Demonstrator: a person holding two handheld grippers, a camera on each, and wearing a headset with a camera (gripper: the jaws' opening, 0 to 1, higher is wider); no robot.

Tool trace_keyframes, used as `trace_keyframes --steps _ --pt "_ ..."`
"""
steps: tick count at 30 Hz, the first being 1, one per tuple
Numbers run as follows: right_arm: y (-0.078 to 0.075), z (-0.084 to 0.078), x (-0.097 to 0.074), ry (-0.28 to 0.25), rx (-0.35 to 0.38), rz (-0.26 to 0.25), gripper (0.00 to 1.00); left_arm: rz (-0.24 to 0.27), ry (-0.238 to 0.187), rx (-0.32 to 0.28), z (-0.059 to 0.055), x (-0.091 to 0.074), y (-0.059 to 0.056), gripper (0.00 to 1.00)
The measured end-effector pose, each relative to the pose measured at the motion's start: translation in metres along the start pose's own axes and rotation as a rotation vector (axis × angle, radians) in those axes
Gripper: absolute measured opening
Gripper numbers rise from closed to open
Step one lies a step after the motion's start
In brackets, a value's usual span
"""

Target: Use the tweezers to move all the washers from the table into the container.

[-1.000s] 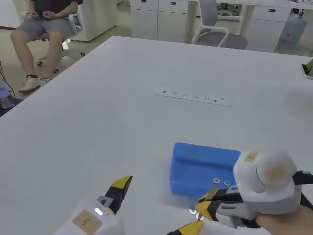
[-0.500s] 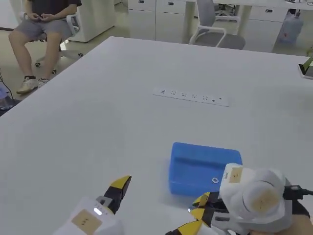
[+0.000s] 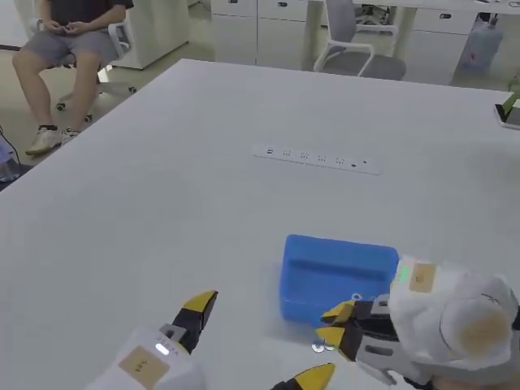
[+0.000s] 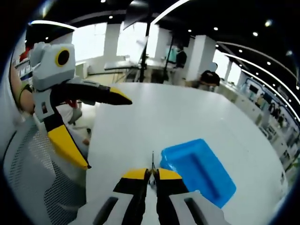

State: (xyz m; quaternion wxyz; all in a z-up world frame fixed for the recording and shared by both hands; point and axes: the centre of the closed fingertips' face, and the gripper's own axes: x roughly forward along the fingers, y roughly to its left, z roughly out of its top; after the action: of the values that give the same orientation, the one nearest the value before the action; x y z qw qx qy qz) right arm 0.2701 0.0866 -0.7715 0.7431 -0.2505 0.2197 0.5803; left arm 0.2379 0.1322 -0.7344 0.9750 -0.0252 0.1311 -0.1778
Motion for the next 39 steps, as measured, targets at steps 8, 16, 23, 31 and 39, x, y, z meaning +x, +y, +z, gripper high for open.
trace_keyframes --steps 8,16,23,31,39 --pt "-0.024 0.018 -0.012 -0.103 0.220 -0.005 0.03 0.001 0.003 0.001 -0.001 0.000 0.000 0.87" --pt "-0.053 0.015 -0.009 -0.112 0.363 -0.018 0.03 -0.005 0.003 0.001 0.000 0.000 -0.002 0.87" --pt "-0.077 0.002 0.005 -0.056 0.423 -0.024 0.04 -0.005 0.004 0.000 0.000 0.000 -0.003 0.87" --pt "-0.090 -0.009 0.019 -0.008 0.448 -0.027 0.03 -0.005 0.005 -0.001 -0.001 0.000 -0.002 0.87" --pt "-0.102 -0.024 0.030 0.045 0.473 -0.036 0.03 -0.005 0.008 -0.001 0.000 0.001 -0.001 0.86"
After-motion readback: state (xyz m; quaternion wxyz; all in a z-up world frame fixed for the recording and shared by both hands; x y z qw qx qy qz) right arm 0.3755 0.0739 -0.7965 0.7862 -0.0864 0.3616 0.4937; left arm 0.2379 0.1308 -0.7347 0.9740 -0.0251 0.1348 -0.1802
